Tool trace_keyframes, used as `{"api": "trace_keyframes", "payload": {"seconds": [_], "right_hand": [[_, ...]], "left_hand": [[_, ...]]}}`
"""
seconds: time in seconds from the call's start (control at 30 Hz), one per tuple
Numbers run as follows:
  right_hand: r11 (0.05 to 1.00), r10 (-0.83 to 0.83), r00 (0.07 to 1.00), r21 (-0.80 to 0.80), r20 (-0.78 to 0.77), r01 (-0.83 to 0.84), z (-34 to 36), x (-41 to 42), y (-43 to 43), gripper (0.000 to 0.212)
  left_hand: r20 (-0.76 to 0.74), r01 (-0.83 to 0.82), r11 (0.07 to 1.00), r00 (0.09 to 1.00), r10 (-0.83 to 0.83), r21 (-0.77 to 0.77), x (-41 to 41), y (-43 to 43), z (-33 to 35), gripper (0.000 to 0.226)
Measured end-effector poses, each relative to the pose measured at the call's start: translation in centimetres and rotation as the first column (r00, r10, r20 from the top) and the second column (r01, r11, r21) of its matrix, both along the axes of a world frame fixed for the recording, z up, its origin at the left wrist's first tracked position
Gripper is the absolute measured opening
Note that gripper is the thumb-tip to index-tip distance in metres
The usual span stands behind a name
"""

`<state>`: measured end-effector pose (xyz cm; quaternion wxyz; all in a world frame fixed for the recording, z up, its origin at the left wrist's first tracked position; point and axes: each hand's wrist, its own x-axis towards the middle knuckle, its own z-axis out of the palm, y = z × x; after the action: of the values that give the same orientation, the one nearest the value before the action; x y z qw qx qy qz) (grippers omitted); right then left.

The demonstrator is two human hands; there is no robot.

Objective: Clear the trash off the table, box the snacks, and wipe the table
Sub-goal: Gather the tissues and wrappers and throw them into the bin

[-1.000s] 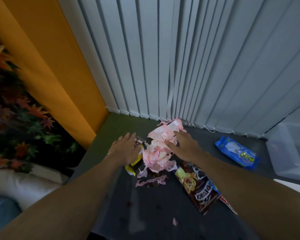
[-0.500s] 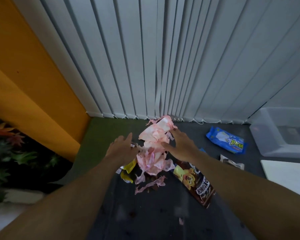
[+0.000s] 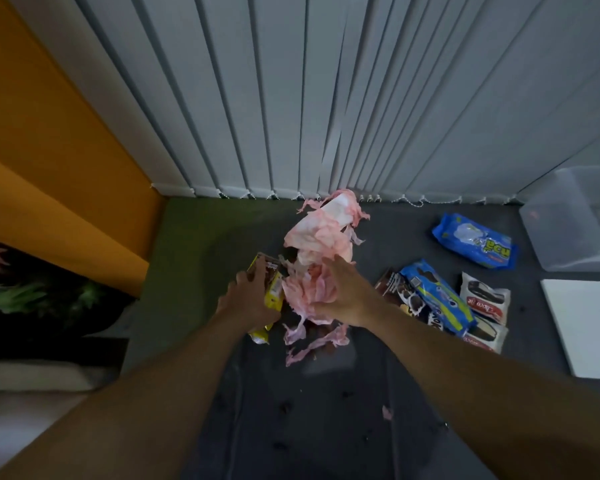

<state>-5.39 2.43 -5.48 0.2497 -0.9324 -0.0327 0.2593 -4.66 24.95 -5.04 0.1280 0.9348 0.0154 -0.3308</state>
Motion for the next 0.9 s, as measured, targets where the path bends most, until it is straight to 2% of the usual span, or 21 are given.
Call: {"api": "trace_keyframes", "payload": {"seconds": [0.1, 0.33, 0.47, 0.63, 0.7, 0.8, 0.9], "right_hand": [[1.0, -0.016, 1.0, 0.006, 0.015, 0.016, -0.6, -0.4, 0.3, 0.1], [0.999, -0.04, 0.995, -0.025, 0.089, 0.042, 0.5, -0.8, 0.2, 0.072], [0.998, -0.044, 0.995, -0.029, 0.094, 0.047, 1.4, -0.8, -0.4, 0.077], [0.997, -0.053, 0.996, -0.054, 0.07, 0.057, 1.9, -0.9, -0.8, 0.088], [0.997, -0.052, 0.996, -0.061, 0.078, 0.057, 2.0, -0.8, -1.0, 0.093], [0.997, -0.037, 0.996, -0.07, 0.078, 0.043, 2.2, -0.5, -1.0, 0.102], [0.996, 0.008, 0.998, -0.093, 0.068, -0.002, 2.4, -0.4, -0.7, 0.118]], "left_hand": [[0.017, -0.01, 1.0, 1.0, 0.011, -0.009, 0.4, -0.1, 0.0, 0.127], [0.076, -0.067, 0.994, 0.994, 0.074, -0.084, 0.8, 0.3, 1.1, 0.099], [0.128, -0.083, 0.993, 0.987, 0.094, -0.086, 1.0, 0.2, 2.0, 0.092], [0.128, -0.122, 0.987, 0.982, 0.135, -0.106, 1.0, -0.4, 3.4, 0.056], [0.135, -0.128, 0.986, 0.981, 0.142, -0.108, 1.1, -0.4, 3.5, 0.058], [0.137, -0.107, 0.99, 0.983, 0.118, -0.088, 1.4, -0.4, 3.4, 0.08], [0.129, -0.102, 0.992, 0.985, 0.111, -0.079, 1.6, -0.3, 3.5, 0.089]]}}
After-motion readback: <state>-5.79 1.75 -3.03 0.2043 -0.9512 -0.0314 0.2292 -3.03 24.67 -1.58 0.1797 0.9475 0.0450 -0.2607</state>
